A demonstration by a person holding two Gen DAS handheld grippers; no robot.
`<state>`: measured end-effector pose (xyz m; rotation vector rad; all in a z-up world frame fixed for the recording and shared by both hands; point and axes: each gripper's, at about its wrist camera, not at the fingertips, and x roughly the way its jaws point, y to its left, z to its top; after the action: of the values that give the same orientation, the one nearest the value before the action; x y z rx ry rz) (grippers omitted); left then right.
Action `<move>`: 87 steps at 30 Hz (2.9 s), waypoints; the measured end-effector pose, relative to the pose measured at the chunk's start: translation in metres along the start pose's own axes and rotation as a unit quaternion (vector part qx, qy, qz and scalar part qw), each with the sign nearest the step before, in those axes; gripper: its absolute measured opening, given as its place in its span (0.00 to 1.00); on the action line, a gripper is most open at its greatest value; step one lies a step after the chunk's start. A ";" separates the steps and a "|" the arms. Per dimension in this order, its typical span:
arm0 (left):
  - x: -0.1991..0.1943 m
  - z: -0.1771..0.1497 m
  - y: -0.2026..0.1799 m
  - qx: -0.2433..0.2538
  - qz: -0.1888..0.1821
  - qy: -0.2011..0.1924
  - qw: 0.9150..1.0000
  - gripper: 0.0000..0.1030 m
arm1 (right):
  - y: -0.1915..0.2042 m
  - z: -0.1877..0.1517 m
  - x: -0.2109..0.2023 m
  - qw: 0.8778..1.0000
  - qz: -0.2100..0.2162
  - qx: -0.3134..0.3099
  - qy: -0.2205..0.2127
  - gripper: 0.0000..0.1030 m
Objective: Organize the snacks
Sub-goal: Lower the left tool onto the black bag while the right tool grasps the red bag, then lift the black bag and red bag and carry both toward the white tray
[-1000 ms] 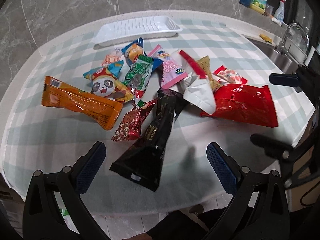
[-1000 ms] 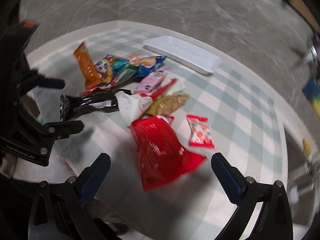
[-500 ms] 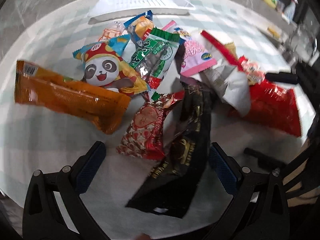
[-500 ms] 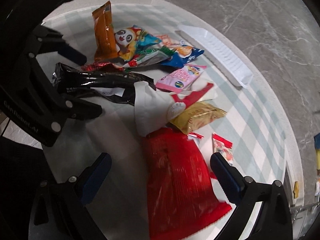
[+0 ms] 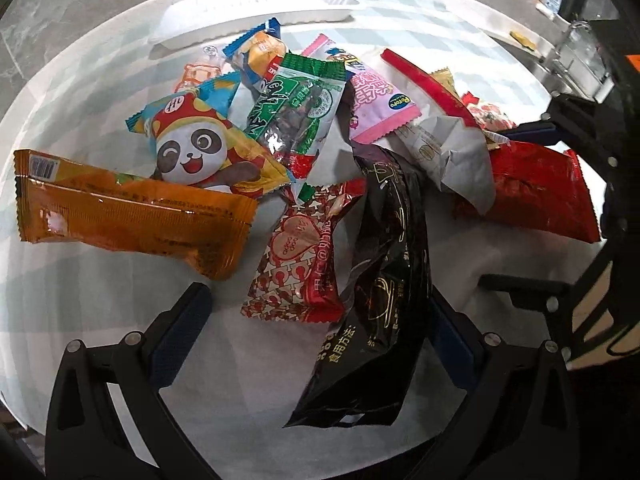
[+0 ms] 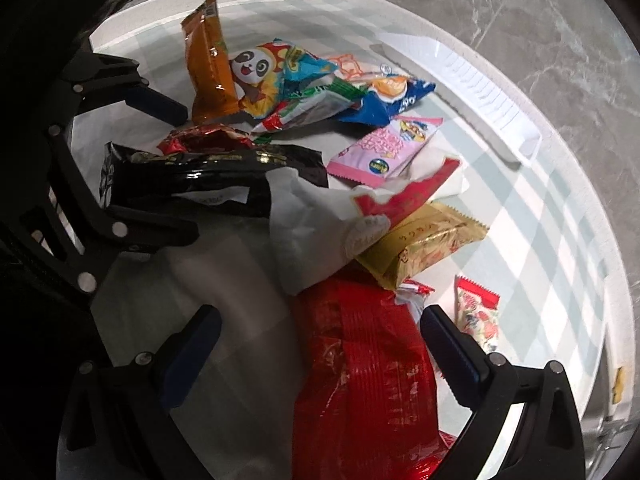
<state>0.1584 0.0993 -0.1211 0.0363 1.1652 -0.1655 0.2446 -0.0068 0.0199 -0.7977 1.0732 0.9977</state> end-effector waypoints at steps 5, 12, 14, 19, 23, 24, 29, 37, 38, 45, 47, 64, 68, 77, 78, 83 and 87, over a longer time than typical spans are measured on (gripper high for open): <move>-0.003 0.001 0.015 -0.001 -0.026 0.004 1.000 0.97 | -0.016 -0.002 0.004 0.996 0.065 0.052 0.017 0.83; -0.019 0.009 0.024 -0.003 -0.033 -0.005 0.999 0.91 | -0.025 -0.007 -0.006 0.991 0.104 0.079 0.001 0.50; -0.025 0.014 0.019 0.007 -0.020 -0.013 1.000 0.91 | -0.028 -0.009 -0.006 0.991 0.109 0.078 -0.005 0.49; -0.034 0.022 -0.013 0.046 0.008 -0.026 0.999 0.91 | -0.034 -0.017 -0.009 0.989 0.123 0.078 -0.020 0.48; -0.032 0.020 -0.049 0.097 0.040 -0.021 0.994 0.87 | -0.045 -0.027 -0.012 0.988 0.133 0.076 -0.030 0.47; -0.029 0.020 -0.057 0.109 0.045 -0.016 0.993 0.84 | -0.048 -0.029 -0.013 0.987 0.136 0.076 -0.032 0.47; -0.005 0.025 -0.069 0.136 0.058 0.017 0.989 0.65 | -0.059 -0.039 -0.018 0.987 0.139 0.072 -0.038 0.48; 0.007 0.040 -0.058 0.126 0.024 0.012 0.992 0.52 | -0.058 -0.040 -0.019 0.987 0.141 0.059 -0.042 0.48; 0.009 0.043 -0.057 0.127 0.016 0.013 0.992 0.47 | -0.058 -0.040 -0.019 0.987 0.141 0.059 -0.044 0.49; 0.015 0.054 -0.054 0.109 -0.027 0.021 0.993 0.26 | -0.057 -0.040 -0.016 0.986 0.148 0.064 -0.050 0.48; 0.015 0.057 -0.049 0.091 -0.044 0.025 0.995 0.25 | -0.066 -0.041 -0.015 0.982 0.165 0.083 -0.050 0.47; -0.033 0.057 -0.001 -0.044 -0.177 -0.002 0.983 0.24 | -0.155 -0.081 -0.002 0.841 0.399 0.360 -0.066 0.45; -0.051 0.060 0.005 -0.060 -0.215 -0.012 0.975 0.24 | -0.164 -0.087 -0.006 0.805 0.442 0.390 -0.071 0.45; -0.082 0.077 0.017 -0.076 -0.271 -0.040 0.959 0.24 | -0.180 -0.092 -0.022 0.743 0.496 0.440 -0.090 0.45; -0.085 0.081 0.019 -0.079 -0.274 -0.045 0.957 0.24 | -0.182 -0.091 -0.024 0.740 0.497 0.443 -0.094 0.45; -0.099 0.108 0.034 -0.088 -0.276 -0.073 0.954 0.24 | -0.196 -0.076 -0.030 0.736 0.493 0.449 -0.114 0.45; -0.109 0.134 0.052 -0.089 -0.272 -0.098 0.953 0.24 | -0.211 -0.050 -0.028 0.739 0.488 0.447 -0.128 0.45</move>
<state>0.2466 0.1472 0.0293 -0.4567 0.9649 -0.5386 0.4207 -0.1339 0.0435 0.7934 1.5395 1.1786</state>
